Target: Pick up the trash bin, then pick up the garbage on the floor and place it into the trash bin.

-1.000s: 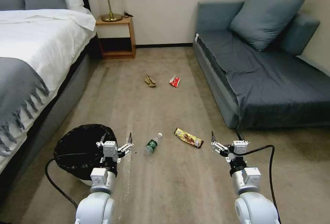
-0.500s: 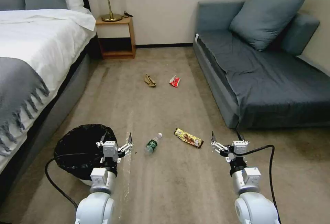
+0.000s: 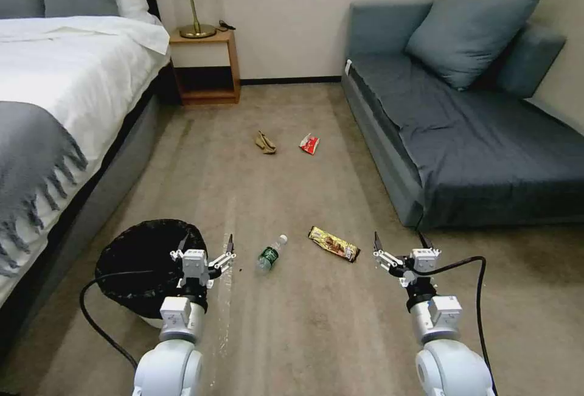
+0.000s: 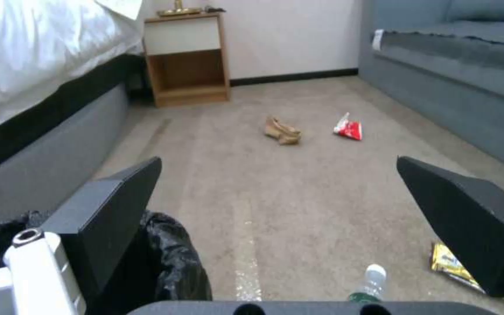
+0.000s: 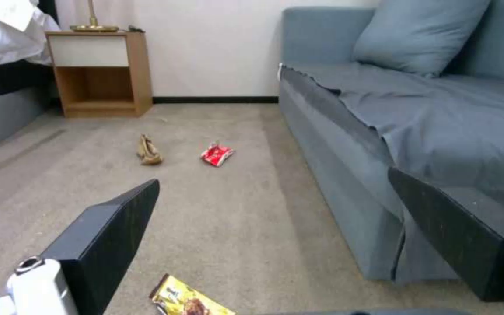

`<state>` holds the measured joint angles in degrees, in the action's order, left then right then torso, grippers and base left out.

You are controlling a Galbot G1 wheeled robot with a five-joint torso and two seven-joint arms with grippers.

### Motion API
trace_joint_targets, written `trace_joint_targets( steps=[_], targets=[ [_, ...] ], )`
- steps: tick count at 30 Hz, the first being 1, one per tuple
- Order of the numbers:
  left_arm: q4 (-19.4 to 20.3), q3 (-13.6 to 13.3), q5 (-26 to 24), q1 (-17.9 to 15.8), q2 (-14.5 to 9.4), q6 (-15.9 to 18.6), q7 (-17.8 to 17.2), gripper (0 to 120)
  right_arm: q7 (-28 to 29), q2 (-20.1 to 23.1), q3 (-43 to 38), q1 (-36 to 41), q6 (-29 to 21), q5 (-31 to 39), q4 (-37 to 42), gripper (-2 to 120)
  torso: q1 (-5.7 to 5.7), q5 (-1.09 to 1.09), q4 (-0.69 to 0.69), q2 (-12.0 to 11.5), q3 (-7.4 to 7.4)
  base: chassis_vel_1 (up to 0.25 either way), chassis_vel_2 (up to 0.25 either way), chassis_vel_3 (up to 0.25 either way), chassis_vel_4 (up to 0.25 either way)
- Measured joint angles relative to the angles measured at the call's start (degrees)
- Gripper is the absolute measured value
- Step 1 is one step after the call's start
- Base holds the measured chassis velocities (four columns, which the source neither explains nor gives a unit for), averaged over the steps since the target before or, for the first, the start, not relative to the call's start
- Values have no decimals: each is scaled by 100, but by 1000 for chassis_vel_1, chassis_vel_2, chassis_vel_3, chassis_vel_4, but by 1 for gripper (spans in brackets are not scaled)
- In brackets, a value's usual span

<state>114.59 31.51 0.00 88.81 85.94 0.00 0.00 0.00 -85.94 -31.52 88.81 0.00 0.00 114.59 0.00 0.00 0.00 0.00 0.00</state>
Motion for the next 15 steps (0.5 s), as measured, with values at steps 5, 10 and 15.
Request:
trace_joint_targets(
  steps=[5, 10, 15],
  targets=[
    [0, 0, 0, 0, 0, 0, 0, 100, 0, 0, 0, 0, 0, 0, 0, 100, 0, 0, 0, 0, 0, 0, 0, 0, 0],
    [7, 3, -3, 3, 0, 2, 0, 100, 0, 5, 1, 0, -3, 8, 0, 100, 0, 0, 0, 0, 0, 0, 0, 0, 0],
    [272, 163, -186, 136, 12, 88, -95, 100, 9, 181, 43, 44, -177, 304, 156, 100, 0, 0, 0, 0, 0, 0, 0, 0, 0]
  ],
)
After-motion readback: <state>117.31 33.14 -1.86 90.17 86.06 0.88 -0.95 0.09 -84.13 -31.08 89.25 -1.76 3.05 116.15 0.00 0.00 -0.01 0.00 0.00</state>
